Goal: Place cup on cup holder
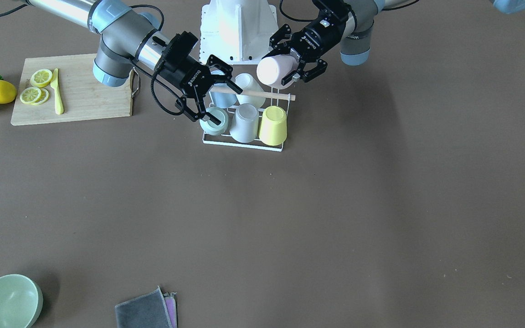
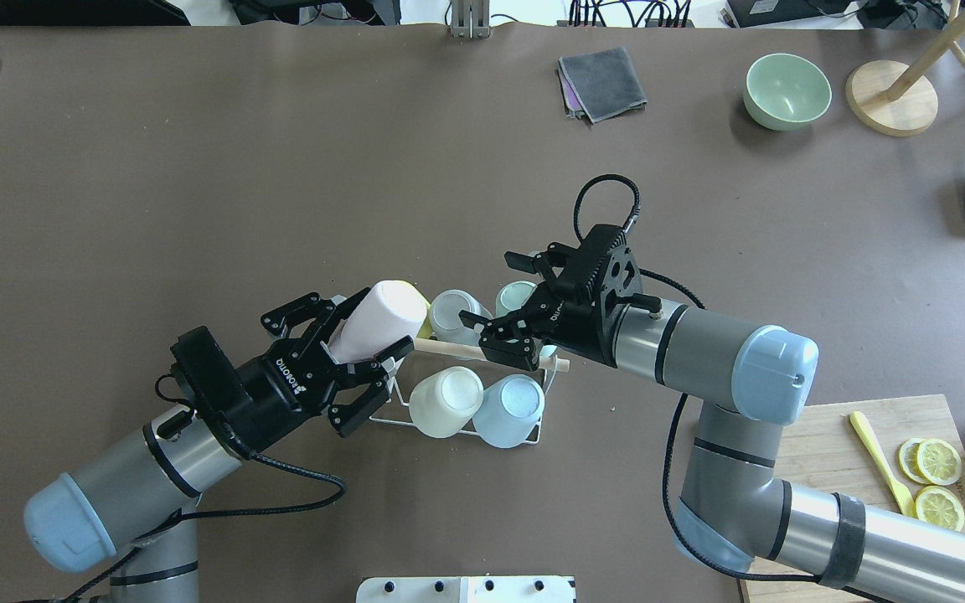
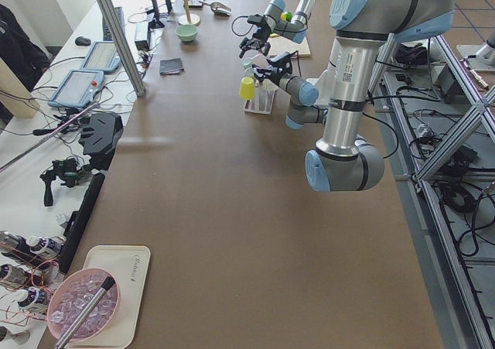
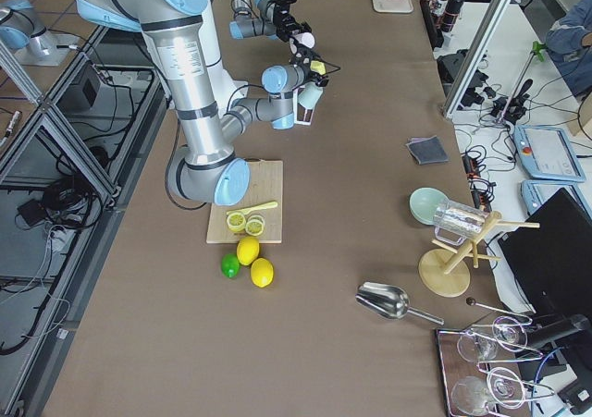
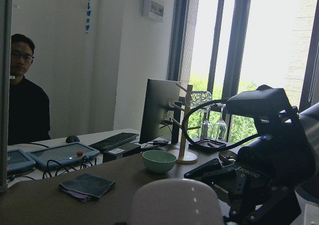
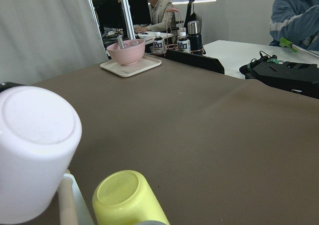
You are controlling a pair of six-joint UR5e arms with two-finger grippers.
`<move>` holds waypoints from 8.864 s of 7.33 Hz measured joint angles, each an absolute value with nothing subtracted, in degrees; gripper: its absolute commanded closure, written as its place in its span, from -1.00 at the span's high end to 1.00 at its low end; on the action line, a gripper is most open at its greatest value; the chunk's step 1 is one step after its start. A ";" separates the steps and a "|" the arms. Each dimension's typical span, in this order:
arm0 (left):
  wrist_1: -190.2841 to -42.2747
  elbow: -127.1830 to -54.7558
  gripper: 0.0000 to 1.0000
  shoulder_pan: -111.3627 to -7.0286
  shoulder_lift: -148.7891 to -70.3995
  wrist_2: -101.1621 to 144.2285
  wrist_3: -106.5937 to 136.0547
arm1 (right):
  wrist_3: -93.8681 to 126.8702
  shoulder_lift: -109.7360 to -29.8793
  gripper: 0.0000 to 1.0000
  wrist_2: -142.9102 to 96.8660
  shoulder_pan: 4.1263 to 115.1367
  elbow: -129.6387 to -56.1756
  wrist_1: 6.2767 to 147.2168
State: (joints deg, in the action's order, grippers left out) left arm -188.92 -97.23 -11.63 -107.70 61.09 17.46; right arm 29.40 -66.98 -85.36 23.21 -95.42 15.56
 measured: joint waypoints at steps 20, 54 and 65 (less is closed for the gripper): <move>-190.33 -94.79 -1.00 -8.43 -107.75 56.34 15.29 | 21.09 -94.95 1.00 -132.21 76.78 -99.44 81.74; -94.92 -96.81 0.97 -91.41 -79.12 132.23 13.90 | 1.85 -99.55 1.00 -134.37 90.93 -103.05 94.23; -94.26 -95.15 0.97 -90.88 -85.26 129.00 13.80 | 1.93 -94.07 1.00 -129.20 86.02 -101.06 94.23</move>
